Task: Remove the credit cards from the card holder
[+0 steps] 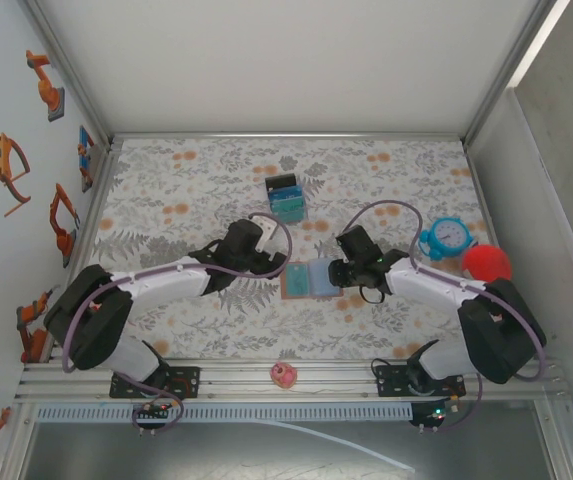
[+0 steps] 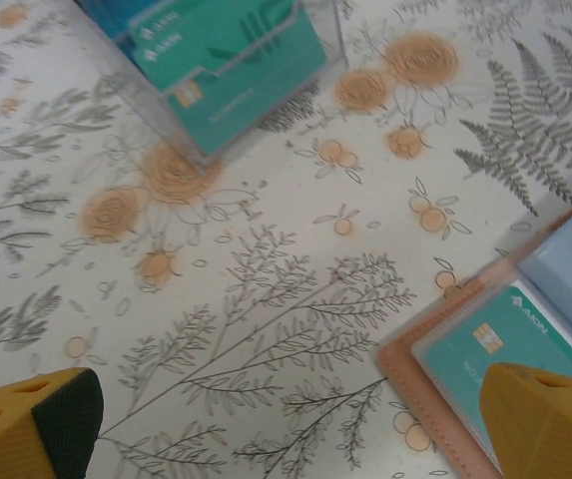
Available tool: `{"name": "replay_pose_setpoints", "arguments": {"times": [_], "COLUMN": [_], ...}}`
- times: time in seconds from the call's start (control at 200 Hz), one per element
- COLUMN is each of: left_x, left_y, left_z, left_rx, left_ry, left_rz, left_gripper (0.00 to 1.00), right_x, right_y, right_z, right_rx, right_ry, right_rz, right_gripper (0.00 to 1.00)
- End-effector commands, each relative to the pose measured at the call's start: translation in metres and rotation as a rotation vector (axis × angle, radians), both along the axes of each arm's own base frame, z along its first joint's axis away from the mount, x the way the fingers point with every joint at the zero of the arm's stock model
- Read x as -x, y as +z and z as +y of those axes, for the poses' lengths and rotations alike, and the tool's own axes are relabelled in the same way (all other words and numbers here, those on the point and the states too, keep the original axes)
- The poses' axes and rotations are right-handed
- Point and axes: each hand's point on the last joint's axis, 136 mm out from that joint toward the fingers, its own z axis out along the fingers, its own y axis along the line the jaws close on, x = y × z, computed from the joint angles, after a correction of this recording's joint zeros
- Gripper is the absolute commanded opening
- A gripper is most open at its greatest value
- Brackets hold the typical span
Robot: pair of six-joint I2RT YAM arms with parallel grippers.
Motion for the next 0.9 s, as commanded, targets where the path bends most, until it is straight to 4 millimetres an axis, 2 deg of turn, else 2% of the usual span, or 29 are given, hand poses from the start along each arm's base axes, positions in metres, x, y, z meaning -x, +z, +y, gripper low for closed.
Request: {"name": "replay_pose_setpoints", "arguments": {"times": [0.0,0.15,0.361,0.566,0.896], "left_x": [0.004,0.013,0.023,0.030,0.040], "left_y": [-0.007,-0.025,-0.046,-0.055,-0.073], "left_z": [-0.014,-0.023,-0.019,-0.018,-0.006], "left_rx": [-0.033,-0.060,-0.100,-0.106,-0.146], "left_ry": [-0.059,-0.090,-0.078,-0.077,-0.046], "left_rz": [0.011,0.044,0.091,0.112,0.154], "left_gripper": [0.97,0.97,0.97,0.97,0.97], "right_x": [0.002,0.001,-0.002,-0.004,-0.004], "right_y": [0.005,0.018,0.032,0.033,0.027], "right_z": [-0.009,-0.004,0.030,0.059,0.076], "right_rx": [-0.005,-0.054,-0.224,-0.370,-0.460], "right_ry": [-0.066,-0.096,-0.086,-0.065,-0.068], "right_rz": [0.017,0.036,0.098,0.153,0.206], "right_gripper": [0.35,0.34,0.21,0.18,0.19]}}
